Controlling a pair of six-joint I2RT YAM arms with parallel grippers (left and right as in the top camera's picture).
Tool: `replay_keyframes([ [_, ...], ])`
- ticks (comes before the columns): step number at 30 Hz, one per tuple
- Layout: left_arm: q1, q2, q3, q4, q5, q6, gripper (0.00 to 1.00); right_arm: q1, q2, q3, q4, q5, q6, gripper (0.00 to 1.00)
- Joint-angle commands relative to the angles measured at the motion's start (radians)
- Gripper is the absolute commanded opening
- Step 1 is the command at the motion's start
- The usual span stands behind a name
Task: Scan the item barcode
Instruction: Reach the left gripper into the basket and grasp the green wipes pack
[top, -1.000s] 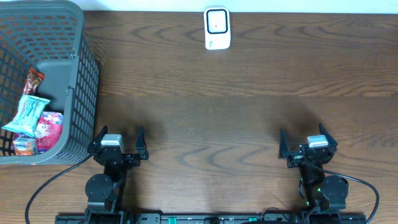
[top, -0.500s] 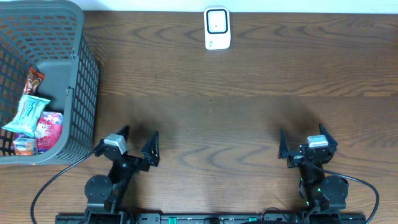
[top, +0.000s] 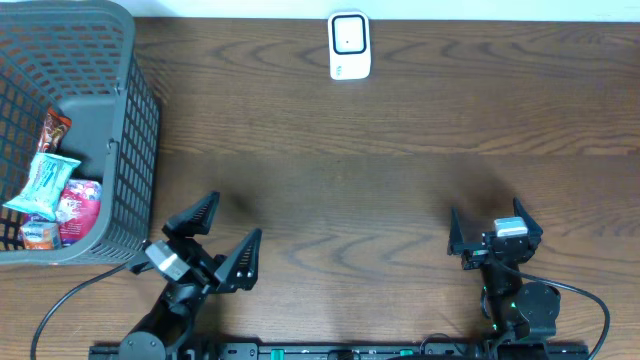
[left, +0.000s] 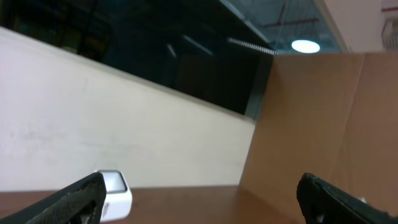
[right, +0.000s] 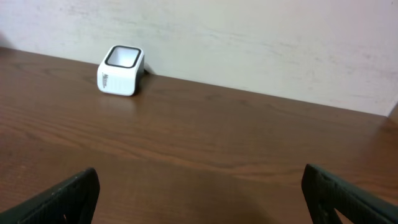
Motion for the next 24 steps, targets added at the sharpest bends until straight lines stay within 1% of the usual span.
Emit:
replay_keyframes([
  [1, 0.003, 0.013, 0.096, 0.014, -0.074, -0.006, 0.98, -0.008, -0.005, -0.001, -0.004, 0.002, 0.014, 0.99],
  [3, 0.002, 0.045, 0.15, 0.014, -0.12, 0.029, 0.98, -0.008, -0.005, -0.001, -0.003, 0.002, 0.014, 0.99],
  [5, 0.002, 0.103, 0.214, 0.013, -0.197, 0.093, 0.98, -0.008, -0.005, -0.001, -0.003, 0.002, 0.014, 0.99],
  [8, 0.003, 0.23, 0.323, -0.019, -0.377, 0.17, 0.98, -0.008, -0.005, -0.001, -0.003, 0.002, 0.014, 0.99],
  [10, 0.003, 0.349, 0.405, -0.049, -0.515, 0.215, 0.98, -0.008, -0.005, -0.001, -0.003, 0.002, 0.014, 0.99],
  [12, 0.003, 0.478, 0.497, -0.081, -0.626, 0.233, 0.98, -0.008, -0.005, -0.001, -0.004, 0.002, 0.014, 0.99],
  [14, 0.005, 0.603, 0.597, -0.111, -0.677, 0.26, 0.98, -0.008, -0.005, -0.001, -0.004, 0.002, 0.014, 0.99],
  [16, 0.014, 0.728, 0.721, -0.167, -0.681, 0.303, 0.98, -0.008, -0.005, -0.001, -0.003, 0.002, 0.014, 0.99],
  [17, 0.028, 0.828, 0.846, -0.26, -0.688, 0.399, 0.98, -0.008, -0.005, -0.001, -0.003, 0.002, 0.014, 0.99],
  [18, 0.04, 0.886, 0.928, -0.348, -0.733, 0.438, 0.98, -0.008, -0.005, -0.001, -0.003, 0.002, 0.014, 0.99],
  [19, 0.051, 0.939, 1.009, -0.45, -0.816, 0.441, 0.98, -0.008, -0.005, -0.001, -0.003, 0.002, 0.014, 0.99],
  [20, 0.064, 1.0, 1.119, -0.598, -0.933, 0.441, 0.98, -0.008, -0.005, -0.001, -0.004, 0.002, 0.014, 0.99],
  [22, 0.098, 1.119, 1.295, -0.819, -1.086, 0.446, 0.98, -0.008, -0.005, -0.001, -0.004, 0.002, 0.014, 0.99],
  [23, 0.124, 1.178, 1.384, -0.919, -1.126, 0.47, 0.98, -0.008, -0.005, -0.001, -0.004, 0.002, 0.014, 0.99],
  [24, 0.186, 1.291, 1.547, -1.104, -1.139, 0.529, 0.98, -0.008, -0.005, -0.001, -0.003, 0.002, 0.014, 0.99],
])
